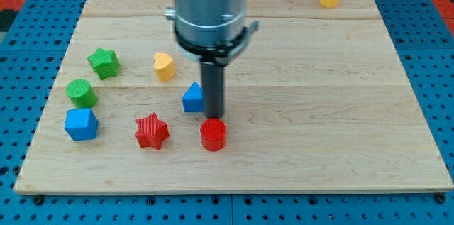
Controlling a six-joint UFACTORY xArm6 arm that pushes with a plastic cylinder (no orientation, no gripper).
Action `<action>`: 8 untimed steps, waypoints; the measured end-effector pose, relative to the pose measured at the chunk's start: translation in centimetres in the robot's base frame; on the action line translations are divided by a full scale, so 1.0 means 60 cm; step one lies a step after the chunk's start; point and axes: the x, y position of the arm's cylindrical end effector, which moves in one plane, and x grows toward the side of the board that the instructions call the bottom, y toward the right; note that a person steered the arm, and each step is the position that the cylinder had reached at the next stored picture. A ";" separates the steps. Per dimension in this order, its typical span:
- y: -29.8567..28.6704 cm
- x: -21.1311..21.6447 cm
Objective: Move the blue triangle diagonally to the yellow hexagon
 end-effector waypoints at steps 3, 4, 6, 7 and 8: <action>0.072 -0.041; 0.024 -0.044; 0.026 -0.025; 0.000 0.000; -0.139 -0.037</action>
